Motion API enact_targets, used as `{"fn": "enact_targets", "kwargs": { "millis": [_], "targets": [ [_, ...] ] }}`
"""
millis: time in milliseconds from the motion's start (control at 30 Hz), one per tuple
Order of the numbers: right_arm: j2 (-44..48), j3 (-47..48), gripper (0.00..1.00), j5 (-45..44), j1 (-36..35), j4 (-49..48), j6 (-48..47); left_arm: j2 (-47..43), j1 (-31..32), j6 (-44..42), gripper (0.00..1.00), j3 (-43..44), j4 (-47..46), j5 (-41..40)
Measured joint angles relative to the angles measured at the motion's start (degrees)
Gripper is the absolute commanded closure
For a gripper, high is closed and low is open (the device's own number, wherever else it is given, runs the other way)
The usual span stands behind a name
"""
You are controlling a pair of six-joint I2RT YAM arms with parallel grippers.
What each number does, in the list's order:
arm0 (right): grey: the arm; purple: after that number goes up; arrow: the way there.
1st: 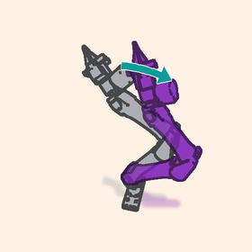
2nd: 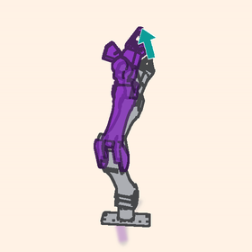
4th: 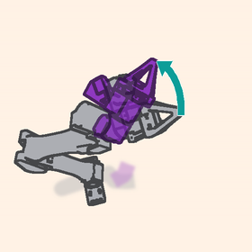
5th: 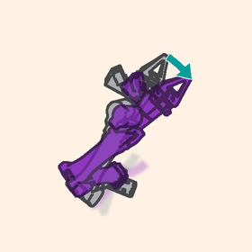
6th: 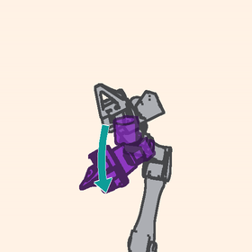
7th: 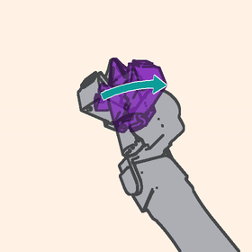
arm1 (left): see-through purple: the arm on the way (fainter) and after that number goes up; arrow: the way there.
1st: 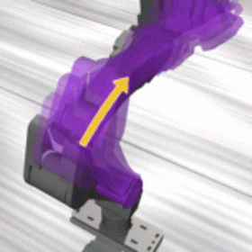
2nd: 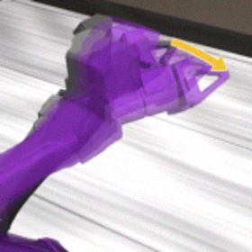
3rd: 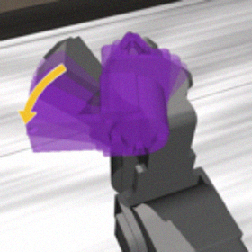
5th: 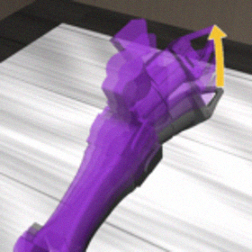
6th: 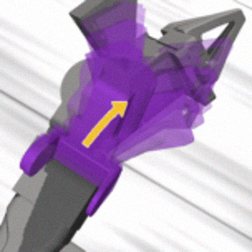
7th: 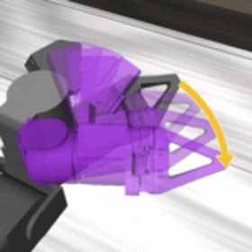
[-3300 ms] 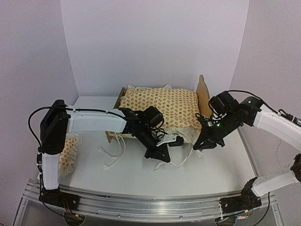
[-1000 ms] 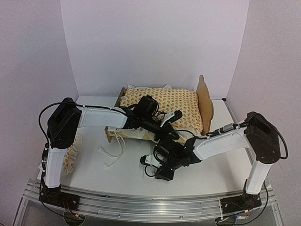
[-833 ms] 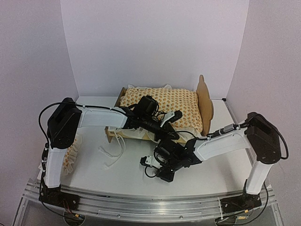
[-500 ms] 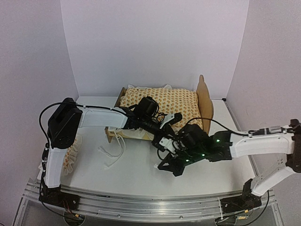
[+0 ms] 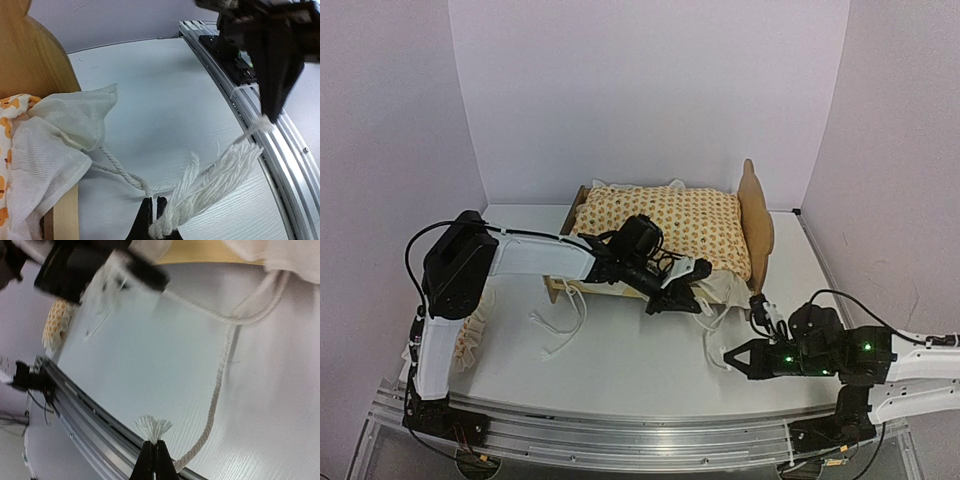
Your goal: Set up the pet bed
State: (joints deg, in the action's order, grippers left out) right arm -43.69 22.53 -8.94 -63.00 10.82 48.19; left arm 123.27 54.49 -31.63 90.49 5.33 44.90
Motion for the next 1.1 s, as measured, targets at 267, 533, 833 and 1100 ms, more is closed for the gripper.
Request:
{"fn": "enact_targets", "kwargs": {
  "millis": [267, 533, 833, 1100],
  "targets": [
    [1.2, -1.5, 1.00, -14.3, 0.9, 5.6, 12.8, 2.8, 4.9, -21.4, 0.18, -2.1, 7.4, -0.6],
    [-8.8, 3.9, 1.00, -15.1, 9.6, 10.1, 14.3, 3.8, 4.9, -23.5, 0.49, 1.7, 13.4, -3.0],
    [-16.9, 8.8, 1.00, -12.4, 15.5, 9.4, 13.3, 7.9, 7.8, 20.4, 0.39, 6.6, -5.8, -23.8],
    [-19.1, 8.9, 1.00, -9.1, 20.8, 8.4, 10.6, 15.9, 11.0, 36.2, 0.54, 10.1, -7.7, -30.2]
  ]
}}
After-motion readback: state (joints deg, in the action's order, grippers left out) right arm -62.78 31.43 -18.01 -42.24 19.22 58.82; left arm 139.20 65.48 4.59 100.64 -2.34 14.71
